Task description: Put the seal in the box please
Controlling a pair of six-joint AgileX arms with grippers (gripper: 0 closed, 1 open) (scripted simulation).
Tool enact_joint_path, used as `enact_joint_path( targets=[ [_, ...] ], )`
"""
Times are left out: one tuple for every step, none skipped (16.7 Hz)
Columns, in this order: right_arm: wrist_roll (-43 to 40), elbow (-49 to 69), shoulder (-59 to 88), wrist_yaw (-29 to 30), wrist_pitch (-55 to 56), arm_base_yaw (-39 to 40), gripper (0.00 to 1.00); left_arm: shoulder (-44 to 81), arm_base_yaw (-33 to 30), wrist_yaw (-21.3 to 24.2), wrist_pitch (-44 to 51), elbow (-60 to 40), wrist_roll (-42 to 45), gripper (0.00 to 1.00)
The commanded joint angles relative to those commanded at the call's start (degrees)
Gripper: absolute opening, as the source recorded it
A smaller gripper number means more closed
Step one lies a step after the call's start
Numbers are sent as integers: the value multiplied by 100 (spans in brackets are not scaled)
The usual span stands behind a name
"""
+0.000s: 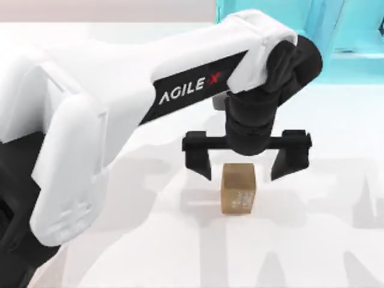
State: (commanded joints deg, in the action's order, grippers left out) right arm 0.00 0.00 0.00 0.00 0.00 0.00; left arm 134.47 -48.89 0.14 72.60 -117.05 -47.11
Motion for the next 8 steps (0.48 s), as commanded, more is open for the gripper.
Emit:
enact_joint_path(
  targets=[
    [0, 0, 0, 0, 0, 0, 100, 14, -1, 0, -299, 284, -1, 100],
    [0, 0, 0, 0, 0, 0, 100, 27, -2, 1, -539, 518, -2, 100],
    [0, 0, 0, 0, 0, 0, 100, 38, -4, 1, -719, 694, -3, 100],
    [0, 0, 0, 0, 0, 0, 100, 48, -5, 1, -840, 811, -4, 100],
    [0, 0, 0, 0, 0, 0, 100, 55, -7, 1, -898, 868, -6, 100],
    [0, 0, 0, 0, 0, 0, 100, 56, -7, 1, -905, 874, -6, 100],
    [0, 0, 0, 0, 0, 0, 100, 56, -7, 1, -905, 874, -6, 100],
    [0, 0, 0, 0, 0, 0, 100, 56, -7, 1, -905, 874, -6, 100]
  ],
)
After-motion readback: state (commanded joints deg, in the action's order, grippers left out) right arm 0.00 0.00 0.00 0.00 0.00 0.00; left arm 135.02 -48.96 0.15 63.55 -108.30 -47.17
